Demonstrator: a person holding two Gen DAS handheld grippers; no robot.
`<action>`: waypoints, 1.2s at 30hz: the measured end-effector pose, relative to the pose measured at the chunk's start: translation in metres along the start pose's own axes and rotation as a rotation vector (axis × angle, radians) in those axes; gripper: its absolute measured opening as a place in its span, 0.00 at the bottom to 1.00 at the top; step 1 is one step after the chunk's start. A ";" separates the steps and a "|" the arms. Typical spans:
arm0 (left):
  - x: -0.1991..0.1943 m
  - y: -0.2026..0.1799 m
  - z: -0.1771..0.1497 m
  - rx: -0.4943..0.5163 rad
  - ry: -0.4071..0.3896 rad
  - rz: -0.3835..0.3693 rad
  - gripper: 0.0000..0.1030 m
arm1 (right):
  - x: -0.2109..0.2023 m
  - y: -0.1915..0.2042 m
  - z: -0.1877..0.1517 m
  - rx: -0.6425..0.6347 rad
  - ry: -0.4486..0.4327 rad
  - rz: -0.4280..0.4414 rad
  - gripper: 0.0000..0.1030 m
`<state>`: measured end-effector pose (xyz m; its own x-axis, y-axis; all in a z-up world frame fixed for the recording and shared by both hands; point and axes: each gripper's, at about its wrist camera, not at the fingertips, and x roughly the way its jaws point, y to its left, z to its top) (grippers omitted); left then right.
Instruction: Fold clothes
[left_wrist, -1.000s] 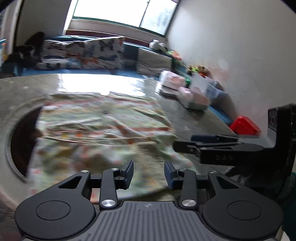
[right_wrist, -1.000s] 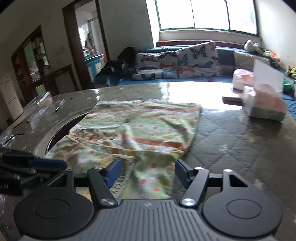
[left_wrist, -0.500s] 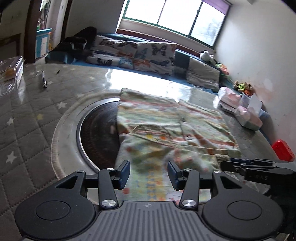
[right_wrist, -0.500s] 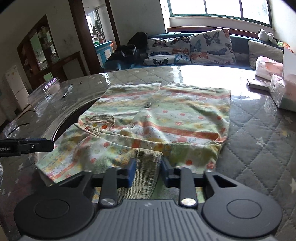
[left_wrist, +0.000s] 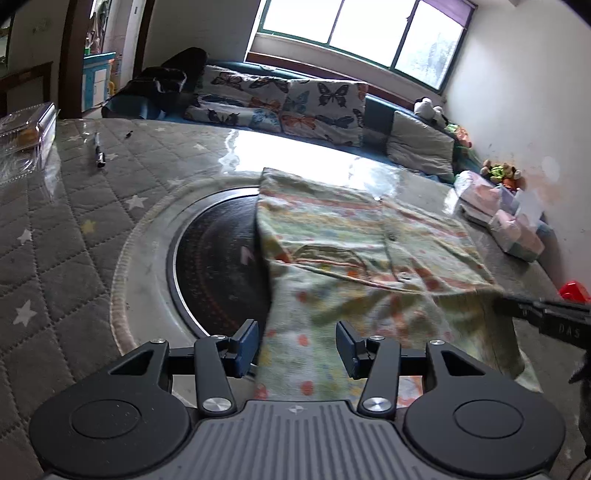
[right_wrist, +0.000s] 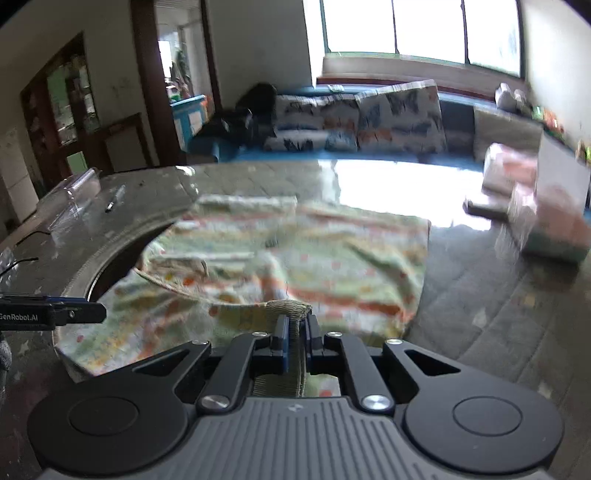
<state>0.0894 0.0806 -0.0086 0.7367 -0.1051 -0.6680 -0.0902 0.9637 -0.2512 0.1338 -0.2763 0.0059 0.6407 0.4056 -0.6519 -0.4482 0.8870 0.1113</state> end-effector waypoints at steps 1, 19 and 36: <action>0.001 0.001 0.000 0.009 -0.001 0.011 0.48 | 0.000 -0.001 0.000 -0.002 0.001 -0.001 0.09; 0.041 -0.025 0.021 0.113 0.012 -0.015 0.23 | 0.024 0.011 0.000 -0.103 0.043 0.091 0.36; -0.008 -0.036 -0.002 0.160 0.059 -0.103 0.41 | -0.013 0.020 -0.028 -0.240 0.103 0.106 0.48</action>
<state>0.0855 0.0463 0.0038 0.6958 -0.2144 -0.6855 0.0942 0.9734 -0.2088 0.0990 -0.2700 -0.0044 0.5213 0.4575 -0.7204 -0.6517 0.7584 0.0102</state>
